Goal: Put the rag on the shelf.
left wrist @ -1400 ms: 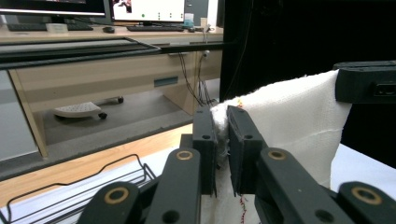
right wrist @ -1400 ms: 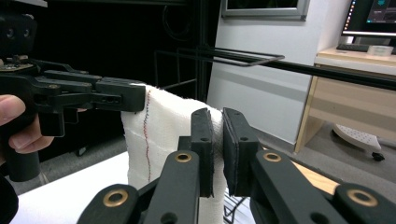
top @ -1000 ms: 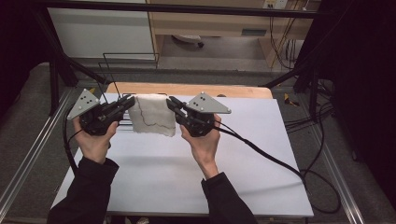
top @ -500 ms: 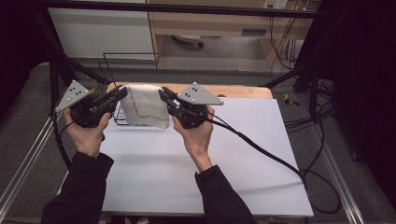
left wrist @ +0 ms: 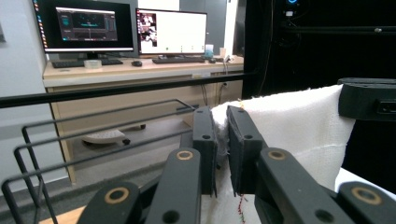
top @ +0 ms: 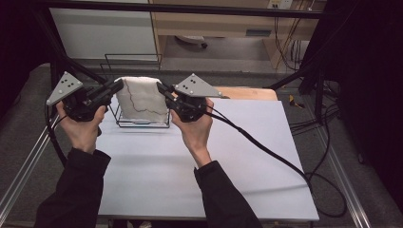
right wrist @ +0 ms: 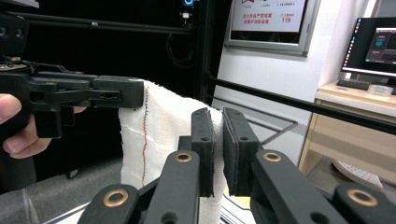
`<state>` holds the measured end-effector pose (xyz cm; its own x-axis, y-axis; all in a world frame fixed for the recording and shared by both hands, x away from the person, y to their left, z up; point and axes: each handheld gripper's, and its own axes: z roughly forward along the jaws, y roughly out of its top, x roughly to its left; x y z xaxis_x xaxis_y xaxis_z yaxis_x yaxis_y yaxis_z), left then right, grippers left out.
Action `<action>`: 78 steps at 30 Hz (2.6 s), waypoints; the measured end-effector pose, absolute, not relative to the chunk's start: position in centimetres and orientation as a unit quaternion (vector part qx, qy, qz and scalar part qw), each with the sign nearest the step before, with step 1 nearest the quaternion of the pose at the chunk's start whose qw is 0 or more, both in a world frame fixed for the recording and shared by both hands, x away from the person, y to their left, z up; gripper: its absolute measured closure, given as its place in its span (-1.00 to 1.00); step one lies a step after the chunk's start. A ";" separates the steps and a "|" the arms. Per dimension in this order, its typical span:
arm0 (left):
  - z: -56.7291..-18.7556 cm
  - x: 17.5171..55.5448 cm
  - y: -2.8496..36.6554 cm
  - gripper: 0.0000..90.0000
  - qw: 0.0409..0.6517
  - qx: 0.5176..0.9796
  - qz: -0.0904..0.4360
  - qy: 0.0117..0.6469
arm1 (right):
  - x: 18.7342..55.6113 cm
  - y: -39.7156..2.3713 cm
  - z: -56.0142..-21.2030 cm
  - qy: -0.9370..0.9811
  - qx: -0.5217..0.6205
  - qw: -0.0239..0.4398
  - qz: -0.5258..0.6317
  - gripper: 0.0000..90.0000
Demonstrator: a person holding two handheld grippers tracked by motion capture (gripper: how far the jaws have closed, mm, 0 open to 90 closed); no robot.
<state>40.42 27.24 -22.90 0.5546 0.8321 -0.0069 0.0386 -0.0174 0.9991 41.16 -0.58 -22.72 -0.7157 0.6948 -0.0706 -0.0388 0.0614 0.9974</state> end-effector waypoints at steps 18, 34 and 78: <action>-20.6 41.8 28.4 0.83 0.612 0.622 0.342 0.350 | 42.7 1.2 -20.1 0.665 0.236 0.299 0.643 0.87; -18.4 42.8 29.9 0.83 0.614 0.610 0.357 0.352 | 44.2 2.9 -18.0 0.658 0.228 0.305 0.650 0.87; -15.1 48.8 31.2 0.83 0.614 0.594 0.365 0.370 | 50.4 5.2 -14.6 0.648 0.239 0.318 0.649 0.87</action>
<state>48.75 31.24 -15.08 0.4599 0.8878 -0.0195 -0.0090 0.0267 0.9996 50.35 5.16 -14.59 -0.6842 0.7221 -0.1022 -0.1033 0.0428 0.9937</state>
